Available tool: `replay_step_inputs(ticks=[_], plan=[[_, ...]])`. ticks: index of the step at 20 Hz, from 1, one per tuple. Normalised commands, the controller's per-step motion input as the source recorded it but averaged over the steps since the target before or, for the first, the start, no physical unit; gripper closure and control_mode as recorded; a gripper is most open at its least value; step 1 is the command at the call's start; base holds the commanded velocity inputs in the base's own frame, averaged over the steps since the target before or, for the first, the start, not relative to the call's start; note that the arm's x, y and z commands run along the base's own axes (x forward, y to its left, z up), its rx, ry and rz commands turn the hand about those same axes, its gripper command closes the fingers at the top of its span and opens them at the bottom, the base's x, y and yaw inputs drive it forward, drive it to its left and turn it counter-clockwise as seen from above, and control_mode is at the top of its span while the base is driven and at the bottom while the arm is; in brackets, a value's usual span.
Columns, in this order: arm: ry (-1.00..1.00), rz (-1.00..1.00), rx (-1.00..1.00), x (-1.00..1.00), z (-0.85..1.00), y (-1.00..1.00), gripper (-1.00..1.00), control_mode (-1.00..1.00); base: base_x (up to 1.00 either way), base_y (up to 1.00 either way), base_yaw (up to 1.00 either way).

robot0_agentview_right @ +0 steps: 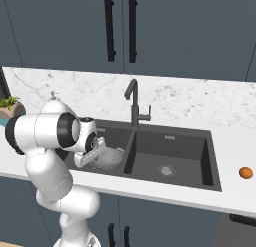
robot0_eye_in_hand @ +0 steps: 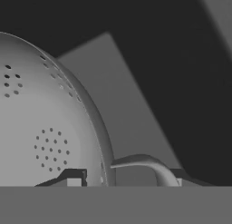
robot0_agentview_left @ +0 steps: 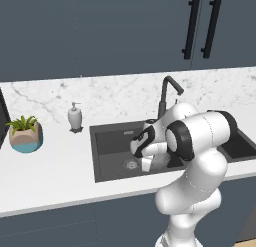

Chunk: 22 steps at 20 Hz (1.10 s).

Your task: Put the colander in the sink, put the tangerine in the colander, and turn on the sink faucet and pour water over the colander.

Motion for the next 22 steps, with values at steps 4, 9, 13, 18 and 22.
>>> replay_step_inputs(ticks=[4, 9, 13, 18, 22], plan=[[-0.04, -0.35, 0.0, 0.01, -0.11, 0.0, 1.0, -1.0, 0.0, 0.0, 0.0], [-0.04, -0.24, -0.02, 0.14, -0.08, 0.08, 1.0, -1.0, 0.0, 0.0, 0.0], [-0.02, -0.19, -0.03, 0.19, -0.09, 0.0, 1.0, -1.0, 0.0, 0.0, 0.0], [-0.02, -0.12, -0.07, 0.09, -0.15, 0.0, 1.0, -1.0, 0.0, 0.0, 0.0], [-0.06, -0.08, -0.02, 0.21, -0.12, 0.0, 1.0, -1.0, 0.0, 0.0, 0.0]])
